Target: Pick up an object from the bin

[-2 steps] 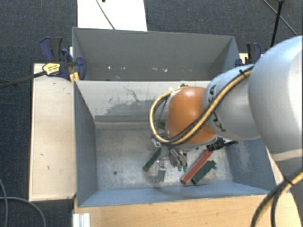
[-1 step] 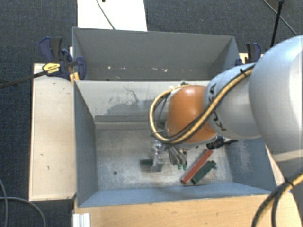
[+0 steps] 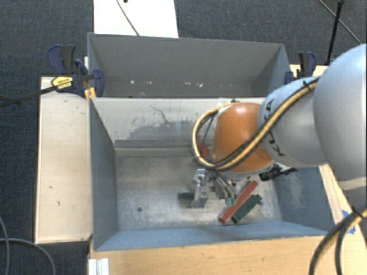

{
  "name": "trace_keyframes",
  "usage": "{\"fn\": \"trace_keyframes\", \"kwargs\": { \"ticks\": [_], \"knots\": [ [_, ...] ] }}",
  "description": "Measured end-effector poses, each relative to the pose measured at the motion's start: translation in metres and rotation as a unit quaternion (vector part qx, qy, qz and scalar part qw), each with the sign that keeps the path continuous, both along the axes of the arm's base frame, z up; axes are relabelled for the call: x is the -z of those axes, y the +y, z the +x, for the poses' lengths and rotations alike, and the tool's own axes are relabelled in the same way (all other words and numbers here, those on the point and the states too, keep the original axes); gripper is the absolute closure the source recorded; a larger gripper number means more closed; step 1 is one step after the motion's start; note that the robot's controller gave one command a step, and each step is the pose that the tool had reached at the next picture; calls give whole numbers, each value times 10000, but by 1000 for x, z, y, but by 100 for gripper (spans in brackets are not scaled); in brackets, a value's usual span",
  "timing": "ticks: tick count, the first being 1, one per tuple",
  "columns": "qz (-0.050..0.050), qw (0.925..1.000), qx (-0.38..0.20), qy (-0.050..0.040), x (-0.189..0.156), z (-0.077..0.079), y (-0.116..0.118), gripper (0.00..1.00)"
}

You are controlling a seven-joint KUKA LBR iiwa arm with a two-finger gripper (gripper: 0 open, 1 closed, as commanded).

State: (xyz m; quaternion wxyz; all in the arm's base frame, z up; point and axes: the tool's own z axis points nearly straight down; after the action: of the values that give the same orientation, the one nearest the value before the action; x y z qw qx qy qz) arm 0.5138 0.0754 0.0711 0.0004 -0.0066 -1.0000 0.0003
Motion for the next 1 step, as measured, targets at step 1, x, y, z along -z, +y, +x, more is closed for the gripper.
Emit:
{"fn": "trace_keyframes", "kwargs": {
  "ticks": [1],
  "knots": [
    [5, 10000, 52, -39, -57, -11, -19, 100]
  ]
}}
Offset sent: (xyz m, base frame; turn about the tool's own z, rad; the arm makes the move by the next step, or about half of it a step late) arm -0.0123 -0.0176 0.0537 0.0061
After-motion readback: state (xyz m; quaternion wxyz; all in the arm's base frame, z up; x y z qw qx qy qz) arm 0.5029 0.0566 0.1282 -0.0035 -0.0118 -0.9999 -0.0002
